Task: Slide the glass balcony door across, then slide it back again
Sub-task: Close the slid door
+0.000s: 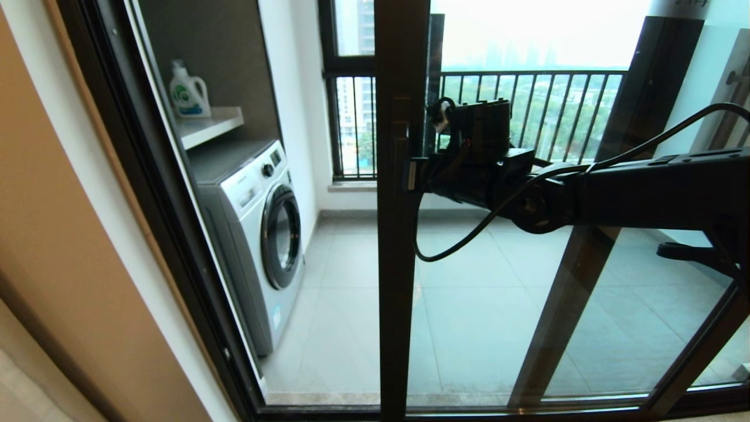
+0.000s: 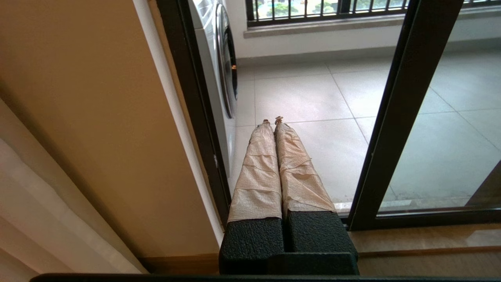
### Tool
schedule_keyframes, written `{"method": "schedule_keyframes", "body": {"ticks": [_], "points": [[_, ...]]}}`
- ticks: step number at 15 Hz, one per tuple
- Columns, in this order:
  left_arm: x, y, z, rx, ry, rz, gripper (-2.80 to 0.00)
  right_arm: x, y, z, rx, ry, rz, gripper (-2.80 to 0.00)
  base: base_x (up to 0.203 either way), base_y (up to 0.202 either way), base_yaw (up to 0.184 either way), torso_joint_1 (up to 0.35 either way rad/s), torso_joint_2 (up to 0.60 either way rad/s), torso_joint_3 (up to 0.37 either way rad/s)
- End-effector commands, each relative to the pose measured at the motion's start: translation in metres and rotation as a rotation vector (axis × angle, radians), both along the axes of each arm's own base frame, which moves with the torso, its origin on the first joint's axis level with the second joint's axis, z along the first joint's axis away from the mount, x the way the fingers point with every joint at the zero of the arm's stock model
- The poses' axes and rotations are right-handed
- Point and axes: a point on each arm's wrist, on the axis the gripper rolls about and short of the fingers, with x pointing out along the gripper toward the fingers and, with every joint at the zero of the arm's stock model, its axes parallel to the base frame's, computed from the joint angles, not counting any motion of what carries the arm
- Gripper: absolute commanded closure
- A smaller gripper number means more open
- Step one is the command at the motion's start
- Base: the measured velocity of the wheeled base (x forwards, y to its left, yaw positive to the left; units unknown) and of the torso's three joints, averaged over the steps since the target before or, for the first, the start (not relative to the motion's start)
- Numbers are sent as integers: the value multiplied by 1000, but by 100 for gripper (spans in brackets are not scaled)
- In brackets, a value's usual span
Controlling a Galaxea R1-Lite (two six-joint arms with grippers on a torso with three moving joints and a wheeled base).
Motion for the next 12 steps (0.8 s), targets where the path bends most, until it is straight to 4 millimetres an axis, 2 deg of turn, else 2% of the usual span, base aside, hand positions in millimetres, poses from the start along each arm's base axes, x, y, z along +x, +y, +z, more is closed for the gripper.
{"method": "schedule_keyframes", "body": {"ticks": [1,6,9,12], "points": [[0,0,0,0,2,-1,0,-6,-9,13,11,-22,-29,0,0,0,0,0,0,0],[0,0,0,0,3,0,0,-33,-29,28,6,-16,-41,0,0,0,0,0,0,0],[0,0,0,0,2,0,0,-57,-57,45,17,-30,-76,0,0,0,0,0,0,0],[0,0,0,0,2,0,0,-104,-90,58,22,-35,-104,0,0,0,0,0,0,0]]}}
